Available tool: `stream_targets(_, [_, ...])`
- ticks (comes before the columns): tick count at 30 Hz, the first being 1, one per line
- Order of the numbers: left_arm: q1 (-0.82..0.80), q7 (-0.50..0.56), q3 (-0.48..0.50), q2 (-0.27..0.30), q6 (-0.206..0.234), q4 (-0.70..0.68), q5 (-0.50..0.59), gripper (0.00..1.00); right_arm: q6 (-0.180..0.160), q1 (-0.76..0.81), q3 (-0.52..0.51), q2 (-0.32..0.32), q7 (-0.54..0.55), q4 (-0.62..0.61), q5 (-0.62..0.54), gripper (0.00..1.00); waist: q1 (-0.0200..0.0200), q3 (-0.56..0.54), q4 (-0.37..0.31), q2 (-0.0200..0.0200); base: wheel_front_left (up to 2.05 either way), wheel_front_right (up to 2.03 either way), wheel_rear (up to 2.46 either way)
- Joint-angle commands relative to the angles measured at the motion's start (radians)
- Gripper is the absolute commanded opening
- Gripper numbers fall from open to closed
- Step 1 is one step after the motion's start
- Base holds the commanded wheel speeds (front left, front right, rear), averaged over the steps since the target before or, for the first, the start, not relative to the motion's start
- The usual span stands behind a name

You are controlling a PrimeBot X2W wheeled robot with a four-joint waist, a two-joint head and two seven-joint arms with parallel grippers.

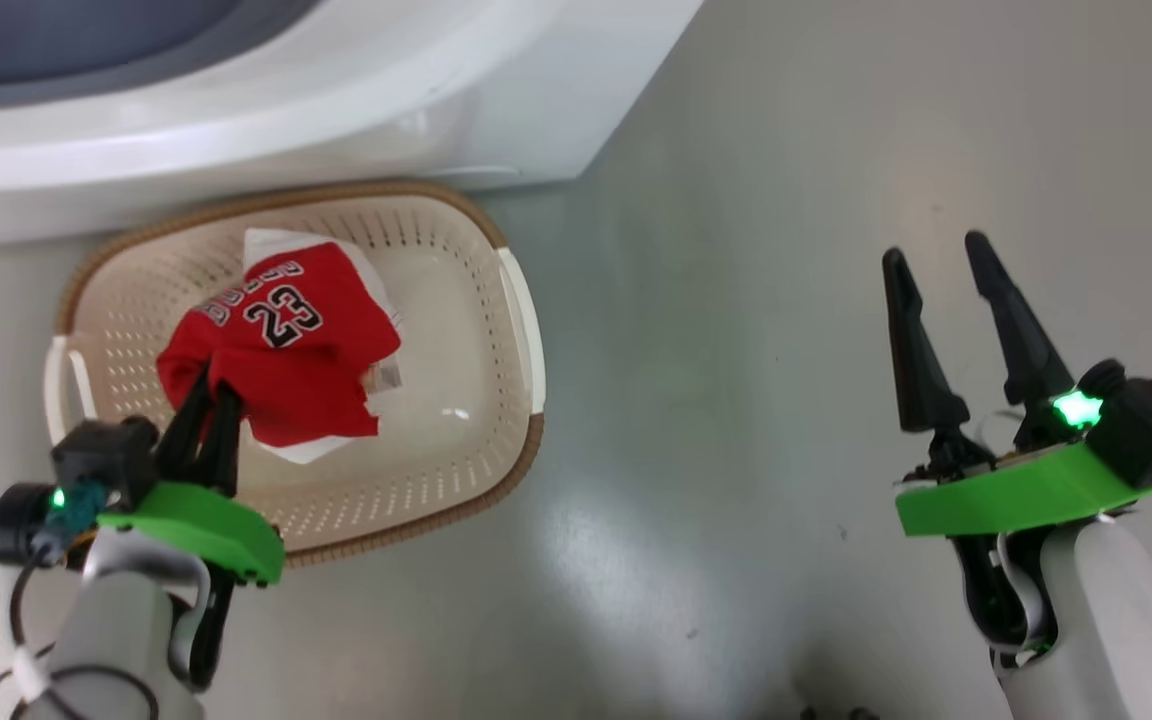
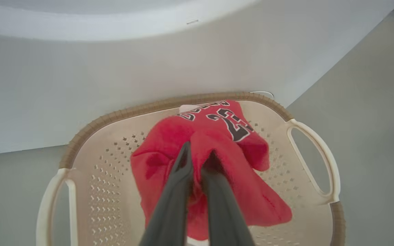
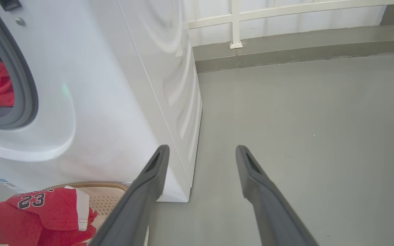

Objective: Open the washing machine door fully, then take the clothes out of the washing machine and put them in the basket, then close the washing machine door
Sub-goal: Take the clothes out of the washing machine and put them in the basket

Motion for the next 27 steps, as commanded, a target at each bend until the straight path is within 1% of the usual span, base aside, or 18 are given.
stream_targets(1, [-0.023,-0.005,0.005,0.037,-0.005,0.015,-0.019,0.00,0.008,-0.005,0.020,-0.002,-0.006,-0.030,0.006,1.00,0.0000,0.053,-0.006,-0.0001,0.00,0.00,0.00])
stream_targets(11, [-0.180,-0.005,-0.098,0.071,-0.005,0.212,-0.067,0.00,0.008,-0.043,0.020,-0.002,-0.006,-0.046,-0.001,1.00,0.0000,0.152,-0.001,-0.0001,0.00,0.00,0.00])
stream_targets(18, [-0.237,-0.005,-0.141,0.077,-0.005,0.288,-0.099,0.00,0.008,-0.053,0.016,-0.002,-0.006,-0.054,-0.010,1.00,0.0000,0.173,0.006,-0.0001,0.00,0.00,0.00])
stream_targets(25, [-0.251,-0.005,-0.157,0.079,-0.005,0.308,-0.129,0.00,0.008,-0.057,0.013,-0.002,-0.006,-0.051,-0.021,1.00,0.0000,0.161,0.016,-0.0001,0.00,0.00,0.00])
stream_targets(26, [-0.249,-0.005,-0.159,0.078,-0.005,0.305,-0.132,0.25,0.008,-0.057,0.013,-0.002,-0.006,-0.050,-0.022,1.00,0.0000,0.155,0.018,-0.0001,0.00,0.00,0.00])
stream_targets(27, [-0.246,-0.005,-0.161,0.078,-0.005,0.298,-0.133,0.41,0.008,-0.056,0.012,-0.002,-0.006,-0.049,-0.024,1.00,0.0000,0.149,0.021,-0.0001,0.00,0.00,0.00])
